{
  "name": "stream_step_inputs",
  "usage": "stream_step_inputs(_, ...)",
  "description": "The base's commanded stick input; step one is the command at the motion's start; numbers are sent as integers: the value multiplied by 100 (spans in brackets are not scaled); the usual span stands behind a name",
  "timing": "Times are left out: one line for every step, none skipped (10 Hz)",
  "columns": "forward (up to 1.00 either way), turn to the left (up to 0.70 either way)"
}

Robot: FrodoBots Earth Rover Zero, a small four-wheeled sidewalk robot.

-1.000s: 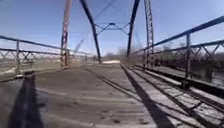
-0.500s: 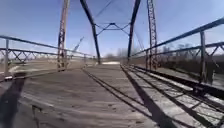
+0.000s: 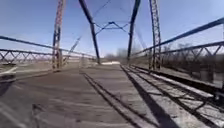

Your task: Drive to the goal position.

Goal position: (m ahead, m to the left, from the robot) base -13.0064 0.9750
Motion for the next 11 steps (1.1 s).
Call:
stream_step_inputs(100, 0)
stream_step_inputs(100, 0)
stream_step_inputs(100, 0)
stream_step_inputs(68, 0)
stream_step_inputs(16, 0)
stream_step_inputs(0, 0)
stream_step_inputs(0, 0)
stream_step_inputs(0, 0)
stream_step_inputs(0, 0)
stream_step_inputs(0, 0)
stream_step_inputs(0, 0)
